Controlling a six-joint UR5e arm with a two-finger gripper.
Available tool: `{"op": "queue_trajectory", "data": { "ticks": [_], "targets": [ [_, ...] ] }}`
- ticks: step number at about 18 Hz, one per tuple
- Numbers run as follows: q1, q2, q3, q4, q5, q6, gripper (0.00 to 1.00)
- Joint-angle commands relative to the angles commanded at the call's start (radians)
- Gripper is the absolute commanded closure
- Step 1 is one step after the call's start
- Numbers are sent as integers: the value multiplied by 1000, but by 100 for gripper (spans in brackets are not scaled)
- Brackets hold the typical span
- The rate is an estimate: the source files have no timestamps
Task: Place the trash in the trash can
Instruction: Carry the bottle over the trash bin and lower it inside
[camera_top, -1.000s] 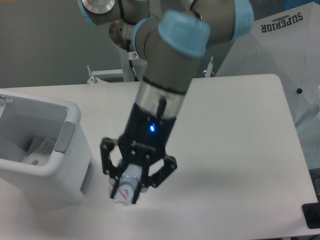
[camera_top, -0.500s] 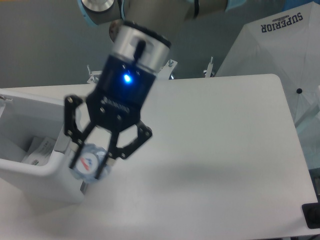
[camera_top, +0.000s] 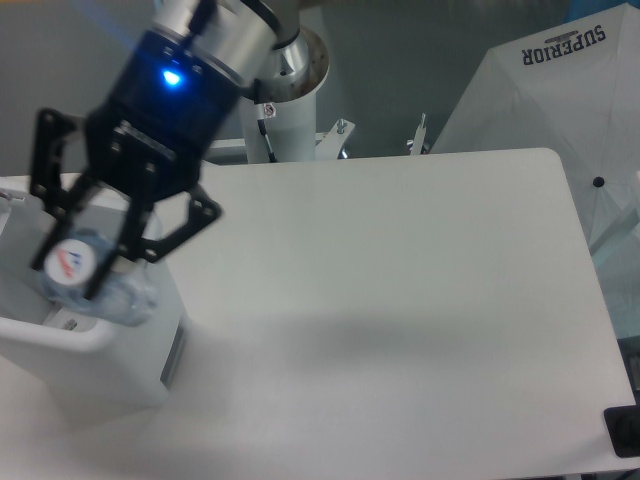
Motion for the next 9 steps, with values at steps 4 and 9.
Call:
{"op": "queue_trajectory", "data": {
  "ticks": [4, 9],
  "targets": [
    [-14, 49, -87, 2, 2, 9, 74],
    [-37, 52, -146, 3, 3, 51, 74]
  ]
}}
